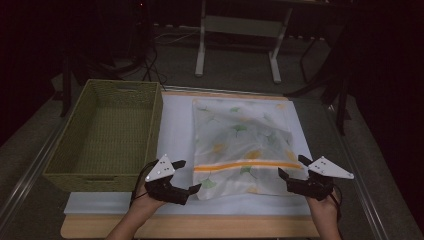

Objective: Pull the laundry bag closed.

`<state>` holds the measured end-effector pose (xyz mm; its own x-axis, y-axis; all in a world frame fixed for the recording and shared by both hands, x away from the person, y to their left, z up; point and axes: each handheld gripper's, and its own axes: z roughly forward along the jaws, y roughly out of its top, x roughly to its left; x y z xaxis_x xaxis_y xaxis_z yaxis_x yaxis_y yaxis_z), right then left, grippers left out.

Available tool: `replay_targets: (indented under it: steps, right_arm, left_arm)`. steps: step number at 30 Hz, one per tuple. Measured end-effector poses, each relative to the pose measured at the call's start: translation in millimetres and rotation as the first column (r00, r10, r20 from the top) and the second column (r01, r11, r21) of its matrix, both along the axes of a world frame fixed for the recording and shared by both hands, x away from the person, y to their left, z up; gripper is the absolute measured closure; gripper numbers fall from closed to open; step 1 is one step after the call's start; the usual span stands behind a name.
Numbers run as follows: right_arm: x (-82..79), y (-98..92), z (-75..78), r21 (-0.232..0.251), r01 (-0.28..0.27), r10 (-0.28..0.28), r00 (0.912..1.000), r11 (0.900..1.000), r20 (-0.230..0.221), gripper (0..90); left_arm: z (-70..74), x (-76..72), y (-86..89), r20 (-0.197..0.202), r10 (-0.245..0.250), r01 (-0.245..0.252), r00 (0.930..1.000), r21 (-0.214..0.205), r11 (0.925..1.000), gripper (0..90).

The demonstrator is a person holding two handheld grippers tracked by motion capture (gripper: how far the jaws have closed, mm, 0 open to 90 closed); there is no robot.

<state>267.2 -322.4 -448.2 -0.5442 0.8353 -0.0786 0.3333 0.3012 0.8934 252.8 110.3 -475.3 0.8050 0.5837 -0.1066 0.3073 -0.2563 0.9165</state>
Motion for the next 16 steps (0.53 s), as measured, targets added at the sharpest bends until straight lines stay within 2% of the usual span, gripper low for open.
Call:
replay_targets:
  steps: [5, 9, 13, 16]
  right_arm:
    - [-0.8, 0.0, -1.7, 0.008, 0.0, -0.001, 0.9995, 1.0, 0.031, 14.2]
    - [1.1, -0.8, -4.9, 0.017, 0.0, 0.0, 0.9999, 0.9999, 0.017, 14.2]
    - [2.2, 0.2, -7.3, 0.025, -0.005, 0.005, 1.0, 0.9997, 0.008, 14.3]
    - [2.6, 0.9, -7.8, 0.015, -0.006, 0.006, 0.9999, 0.9999, 0.012, 14.2]
  left_arm:
    - [-1.9, -0.1, -0.1, 0.006, -0.01, 0.01, 0.9999, -0.005, 0.9999, 10.2]
    - [-3.7, -0.1, 0.7, 0.003, -0.015, 0.015, 0.9999, -0.015, 0.9998, 10.2]
    - [-6.3, -0.1, -0.7, 0.001, -0.016, 0.016, 0.9999, -0.003, 0.9999, 10.2]
    - [-6.6, -0.1, -1.2, 0.002, -0.018, 0.018, 0.9998, -0.008, 0.9998, 10.2]
